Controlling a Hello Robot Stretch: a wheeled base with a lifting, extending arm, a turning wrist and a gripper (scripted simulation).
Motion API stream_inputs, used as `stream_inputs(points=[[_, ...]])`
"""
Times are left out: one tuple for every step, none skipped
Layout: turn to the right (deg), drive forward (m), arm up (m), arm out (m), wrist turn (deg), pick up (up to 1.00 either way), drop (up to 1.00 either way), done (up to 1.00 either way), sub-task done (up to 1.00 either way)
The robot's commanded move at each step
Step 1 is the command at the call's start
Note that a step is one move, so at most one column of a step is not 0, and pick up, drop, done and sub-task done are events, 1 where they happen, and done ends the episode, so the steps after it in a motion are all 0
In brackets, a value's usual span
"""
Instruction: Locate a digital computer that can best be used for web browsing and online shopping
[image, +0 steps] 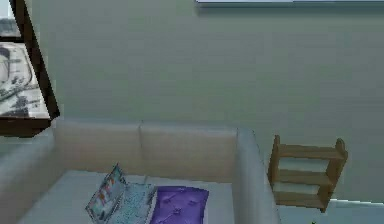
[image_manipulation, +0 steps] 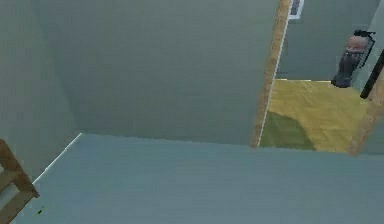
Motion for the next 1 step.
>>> stream_inputs(points=[[0.0,0.05,0.00,0.00,0.0,0.00,0.00,0.00,0.00]])
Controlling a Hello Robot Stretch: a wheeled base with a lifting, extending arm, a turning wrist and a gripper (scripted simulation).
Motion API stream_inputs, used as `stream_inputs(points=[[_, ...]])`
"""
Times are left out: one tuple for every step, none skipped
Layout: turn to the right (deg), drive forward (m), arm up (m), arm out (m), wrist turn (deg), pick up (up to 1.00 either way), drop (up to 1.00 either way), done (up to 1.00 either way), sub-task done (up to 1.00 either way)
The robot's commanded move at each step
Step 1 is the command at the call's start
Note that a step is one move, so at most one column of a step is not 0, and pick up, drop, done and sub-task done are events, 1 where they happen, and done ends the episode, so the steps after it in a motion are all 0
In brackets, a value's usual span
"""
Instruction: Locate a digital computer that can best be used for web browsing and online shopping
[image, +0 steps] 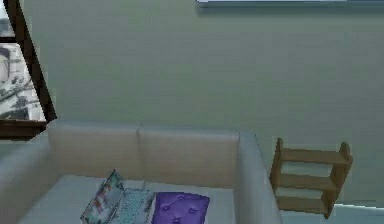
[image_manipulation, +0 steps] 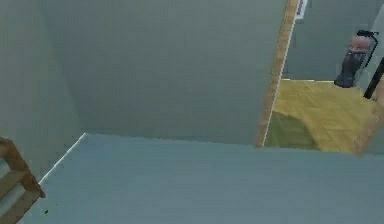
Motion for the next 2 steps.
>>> stream_inputs(points=[[-21.0,0.00,0.00,0.00,0.0,0.00,0.00,0.00,0.00],[0.0,0.00,0.00,0.00,0.0,0.00,0.00,1.00,0.00]])
